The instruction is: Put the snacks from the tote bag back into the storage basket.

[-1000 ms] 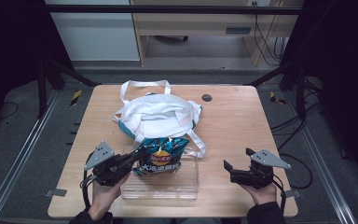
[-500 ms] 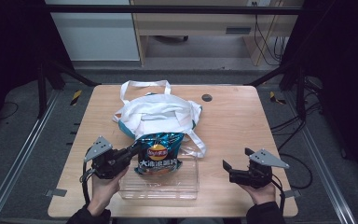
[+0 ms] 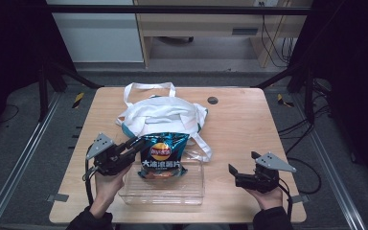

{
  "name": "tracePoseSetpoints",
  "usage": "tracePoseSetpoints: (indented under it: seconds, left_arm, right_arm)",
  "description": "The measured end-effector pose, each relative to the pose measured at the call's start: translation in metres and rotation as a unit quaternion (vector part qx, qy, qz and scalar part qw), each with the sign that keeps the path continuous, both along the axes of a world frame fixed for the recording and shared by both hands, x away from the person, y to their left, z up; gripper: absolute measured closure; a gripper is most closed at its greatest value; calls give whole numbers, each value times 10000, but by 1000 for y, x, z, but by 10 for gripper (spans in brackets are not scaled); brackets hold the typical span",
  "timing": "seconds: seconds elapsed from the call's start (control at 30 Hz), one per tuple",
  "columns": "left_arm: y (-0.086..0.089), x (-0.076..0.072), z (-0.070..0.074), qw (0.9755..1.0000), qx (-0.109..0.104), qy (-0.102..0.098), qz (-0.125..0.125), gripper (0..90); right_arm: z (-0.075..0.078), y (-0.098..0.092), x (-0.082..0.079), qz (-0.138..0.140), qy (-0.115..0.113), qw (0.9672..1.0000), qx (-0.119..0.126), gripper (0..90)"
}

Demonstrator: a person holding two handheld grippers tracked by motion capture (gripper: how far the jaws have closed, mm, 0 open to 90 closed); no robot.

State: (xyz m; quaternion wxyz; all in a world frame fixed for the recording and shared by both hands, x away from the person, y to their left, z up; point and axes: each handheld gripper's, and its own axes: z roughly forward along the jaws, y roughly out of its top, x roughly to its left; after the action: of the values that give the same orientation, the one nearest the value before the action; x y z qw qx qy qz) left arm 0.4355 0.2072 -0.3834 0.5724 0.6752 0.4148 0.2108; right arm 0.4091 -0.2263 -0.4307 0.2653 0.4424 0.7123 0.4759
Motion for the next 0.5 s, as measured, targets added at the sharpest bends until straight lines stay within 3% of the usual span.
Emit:
tracePoseSetpoints:
  seconds: [0.17,0.37,0.5]
  left_arm:
    - [-3,4,0,10000,57,-5,25,823]
    - [-5,4,0,10000,17,28,70,873]
    - [-8,-4,3,9999,3,88,109,885]
  right_arm:
    - [0,0,1,-3,18,10000,-13,56]
    - [-1,1,1,7,30,10000,-11,56]
    - [-1,1,1,1,38,10000,3,56]
